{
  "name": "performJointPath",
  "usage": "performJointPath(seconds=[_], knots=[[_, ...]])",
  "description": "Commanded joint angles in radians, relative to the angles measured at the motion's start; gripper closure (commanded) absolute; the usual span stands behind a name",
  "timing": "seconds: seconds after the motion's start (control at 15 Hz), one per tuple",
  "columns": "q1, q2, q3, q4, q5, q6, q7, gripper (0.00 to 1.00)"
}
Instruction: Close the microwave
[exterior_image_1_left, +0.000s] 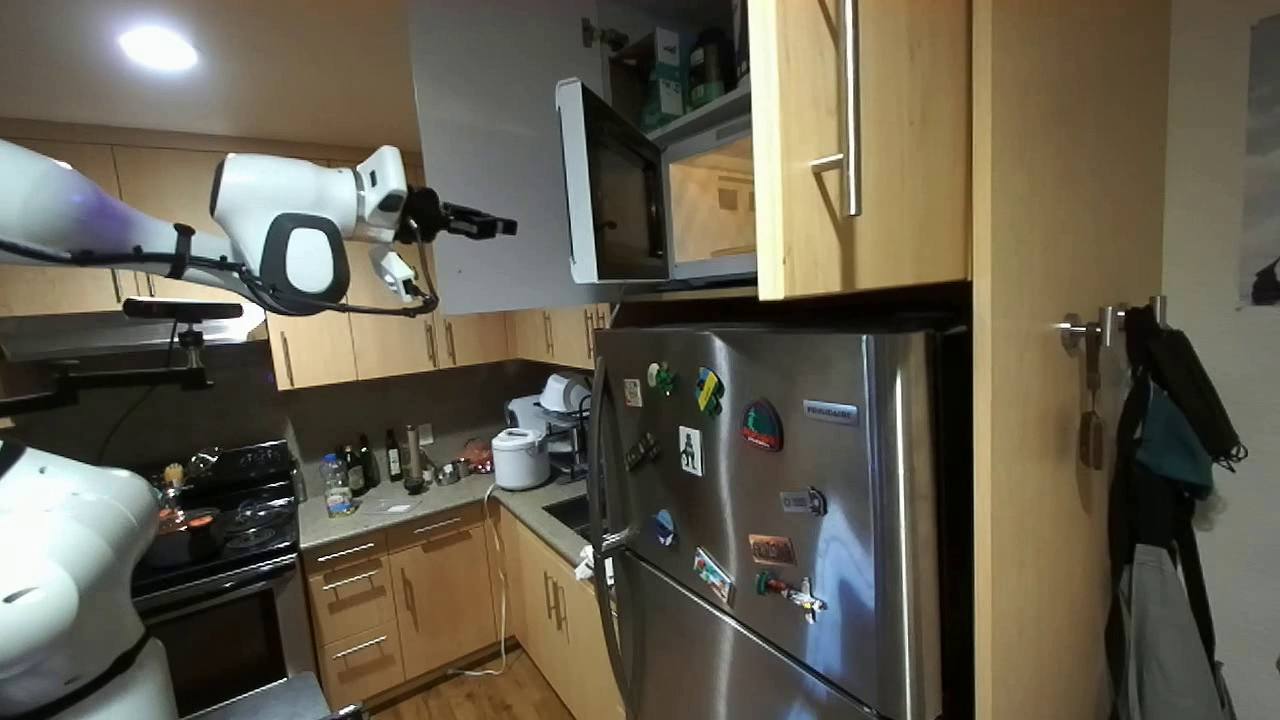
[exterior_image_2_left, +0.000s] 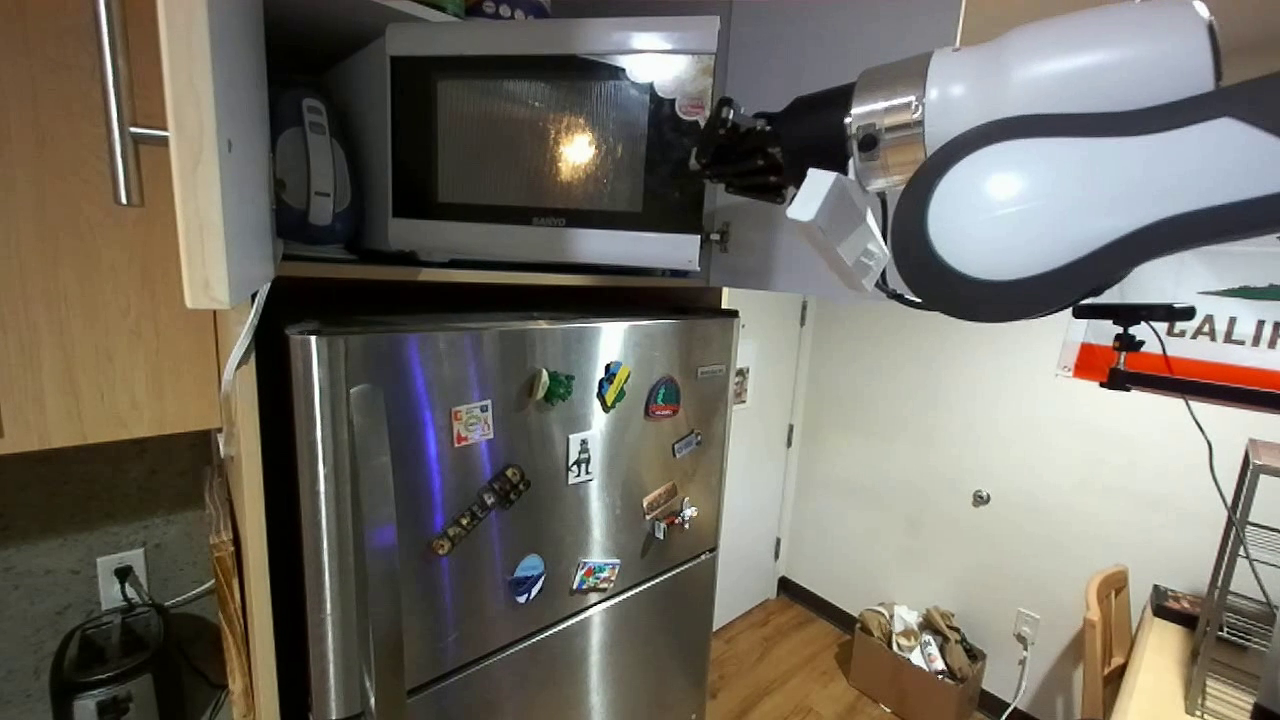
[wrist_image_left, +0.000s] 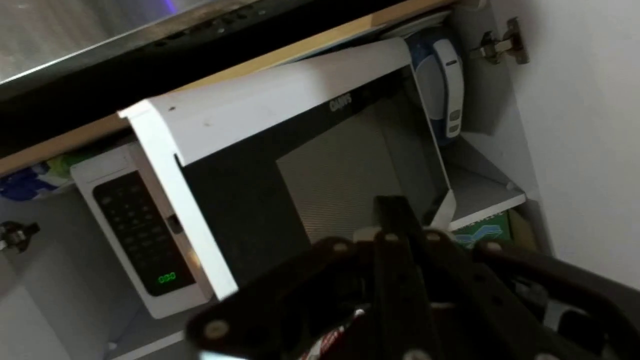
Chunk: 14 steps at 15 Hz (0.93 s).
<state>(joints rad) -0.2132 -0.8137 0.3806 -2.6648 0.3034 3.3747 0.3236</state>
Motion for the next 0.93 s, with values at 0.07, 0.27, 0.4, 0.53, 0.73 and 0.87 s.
performJointPath(seconds=[0.07,0.27,0.4,0.53,0.73,0.87], knots=[[-0.127,0.057,0.073,0.040,0.028,0.045,0.023,0.96],[-0.202,0.080,0.116,0.057,0.033,0.044,0.029,0.97],[-0.252,0.098,0.142,0.076,0.035,0.038,0.041,0.97],[-0.305,0.114,0.167,0.095,0.034,0.033,0.052,0.96],[-0.382,0.136,0.200,0.126,0.034,0.023,0.064,0.97],[-0.422,0.152,0.220,0.145,0.033,0.015,0.071,0.97]])
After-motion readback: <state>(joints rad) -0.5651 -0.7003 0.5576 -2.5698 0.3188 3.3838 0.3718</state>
